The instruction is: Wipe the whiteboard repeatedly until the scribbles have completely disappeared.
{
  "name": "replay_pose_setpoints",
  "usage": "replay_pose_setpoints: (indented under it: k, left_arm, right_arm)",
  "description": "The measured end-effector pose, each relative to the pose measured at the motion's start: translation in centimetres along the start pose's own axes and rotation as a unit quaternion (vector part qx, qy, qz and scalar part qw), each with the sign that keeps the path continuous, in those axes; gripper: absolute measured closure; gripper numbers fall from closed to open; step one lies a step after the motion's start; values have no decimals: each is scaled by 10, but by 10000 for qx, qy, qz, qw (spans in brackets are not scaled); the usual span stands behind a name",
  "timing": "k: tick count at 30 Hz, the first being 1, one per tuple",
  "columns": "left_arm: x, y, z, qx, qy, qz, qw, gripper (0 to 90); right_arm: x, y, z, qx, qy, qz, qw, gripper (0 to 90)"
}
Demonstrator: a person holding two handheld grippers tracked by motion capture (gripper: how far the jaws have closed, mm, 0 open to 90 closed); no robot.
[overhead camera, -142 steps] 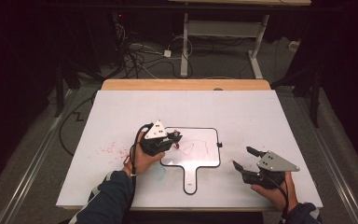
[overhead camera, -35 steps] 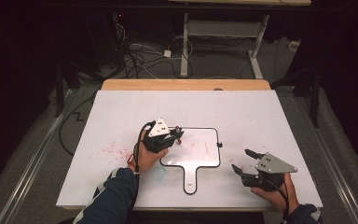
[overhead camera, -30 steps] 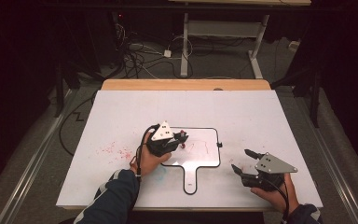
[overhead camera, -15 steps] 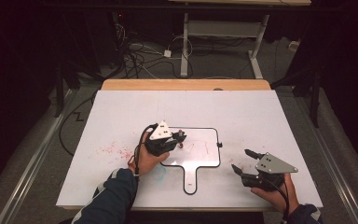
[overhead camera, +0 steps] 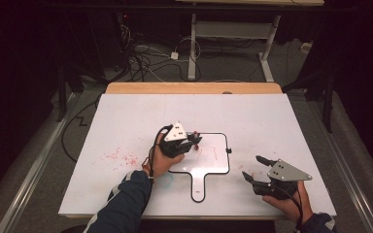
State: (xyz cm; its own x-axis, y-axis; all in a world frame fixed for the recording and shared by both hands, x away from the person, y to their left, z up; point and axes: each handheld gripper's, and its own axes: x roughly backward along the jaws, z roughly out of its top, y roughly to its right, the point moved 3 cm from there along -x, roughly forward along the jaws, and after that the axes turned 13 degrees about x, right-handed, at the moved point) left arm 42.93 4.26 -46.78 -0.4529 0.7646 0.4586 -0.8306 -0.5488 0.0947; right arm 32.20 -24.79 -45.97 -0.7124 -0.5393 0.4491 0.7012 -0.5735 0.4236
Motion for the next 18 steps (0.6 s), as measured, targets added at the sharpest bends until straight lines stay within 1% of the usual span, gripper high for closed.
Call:
replay_pose_setpoints:
  k: [2,3,4,5,7,8,9,10,11,13,14,16,18]
  left_arm:
    - [6,-6,-2,53,-23,62,10000,789]
    - [12,-11,-5,97,-18,156,9998,789]
    - [18,-18,-7,190,-15,208,9996,789]
    - [24,-23,-10,309,10,212,9993,789]
    - [32,-29,-15,452,38,195,9988,789]
    - [34,-28,-16,454,34,195,9988,789]
    - [32,-27,-16,426,38,199,9989,789]
    - [30,-24,-15,421,53,154,9990,789]
    - [25,-21,-13,410,80,95,9991,789]
    - [12,-11,-7,292,83,34,9995,789]
    - [8,-8,-5,252,75,3,9997,789]
    - [-5,-4,2,236,100,-52,9997,789]
    - [-13,-2,6,273,106,-77,9995,789]
  right_arm:
    - [0,-1,0,13,-15,17,10000,314]
    - [0,-1,0,13,-15,17,10000,314]
    - [0,-1,0,19,-20,7,10000,314]
    - [1,-1,-1,19,-13,9,10000,314]
    - [2,0,-1,17,-12,-20,10000,314]
    - [3,1,-1,-4,-4,-35,10000,314]
    - [3,1,0,-17,-9,-45,10000,313]
    - [2,1,0,-5,3,-45,10000,314]
    - [2,1,0,3,4,-44,10000,314]
    - [1,-1,1,32,-10,-20,10000,314]
    - [1,-1,2,48,-11,-15,10000,314]
    - [0,-2,2,53,-3,-1,10000,314]
    - [1,-1,1,41,-1,8,10000,314]
